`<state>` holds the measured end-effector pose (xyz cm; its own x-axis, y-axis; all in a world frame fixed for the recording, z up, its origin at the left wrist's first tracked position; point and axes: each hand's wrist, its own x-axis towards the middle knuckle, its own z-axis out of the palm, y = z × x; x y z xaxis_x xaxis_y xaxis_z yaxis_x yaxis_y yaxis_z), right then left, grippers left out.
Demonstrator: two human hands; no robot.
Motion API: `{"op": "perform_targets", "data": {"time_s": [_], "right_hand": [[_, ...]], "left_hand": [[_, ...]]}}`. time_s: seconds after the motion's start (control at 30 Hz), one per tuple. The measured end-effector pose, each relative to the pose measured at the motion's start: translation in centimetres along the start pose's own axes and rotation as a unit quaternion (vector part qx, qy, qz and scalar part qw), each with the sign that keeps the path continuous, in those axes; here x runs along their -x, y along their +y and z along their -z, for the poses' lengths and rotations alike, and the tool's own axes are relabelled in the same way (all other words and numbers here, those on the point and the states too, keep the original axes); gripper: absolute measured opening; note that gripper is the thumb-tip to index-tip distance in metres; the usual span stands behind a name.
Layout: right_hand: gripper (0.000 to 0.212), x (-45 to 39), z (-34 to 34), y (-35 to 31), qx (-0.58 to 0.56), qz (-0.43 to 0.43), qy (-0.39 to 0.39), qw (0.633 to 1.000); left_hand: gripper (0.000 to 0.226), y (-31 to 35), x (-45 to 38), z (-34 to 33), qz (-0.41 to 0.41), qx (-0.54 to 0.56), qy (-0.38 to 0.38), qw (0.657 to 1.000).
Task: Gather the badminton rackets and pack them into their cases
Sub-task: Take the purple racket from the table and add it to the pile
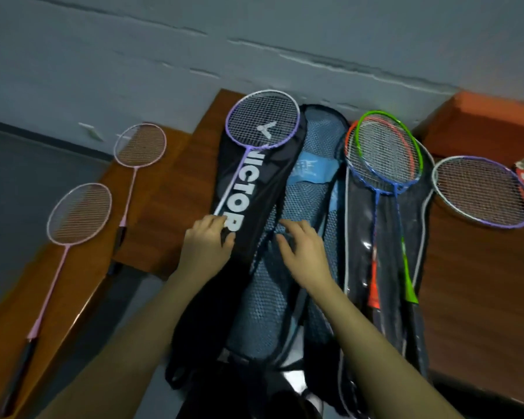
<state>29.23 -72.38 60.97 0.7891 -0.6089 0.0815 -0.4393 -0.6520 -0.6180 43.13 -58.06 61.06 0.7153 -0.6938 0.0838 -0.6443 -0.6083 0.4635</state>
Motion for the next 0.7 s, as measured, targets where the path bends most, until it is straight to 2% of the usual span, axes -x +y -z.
{"op": "perform_targets", "data": {"time_s": [0.2, 0.33, 0.47, 0.7], "right_hand": [[0.033, -5.4, -6.1, -4.6, 0.056, 0.011, -0.073, 0.996], [0.038, -7.5, -8.6, -5.5, 0.109, 0.026, -0.090, 0.990], [0.044, -8.4, -9.8, -5.6, 0.134, 0.022, -0.103, 0.985], [0.043, -7.6, -7.2, -6.4, 0.069, 0.037, -0.004, 0.997]], "left_hand": [[0.041, -5.5, -2.9, -0.8, 0.029, 0.011, -0.131, 0.991], [0.055, -7.3, -2.7, -2.0, 0.015, 0.046, -0.175, 0.983], [0.048, -8.1, -2.5, -1.6, 0.034, 0.128, -0.121, 0.984], [0.047, -6.0, -2.2, 0.2, -0.029, 0.163, -0.030, 0.986]]}}
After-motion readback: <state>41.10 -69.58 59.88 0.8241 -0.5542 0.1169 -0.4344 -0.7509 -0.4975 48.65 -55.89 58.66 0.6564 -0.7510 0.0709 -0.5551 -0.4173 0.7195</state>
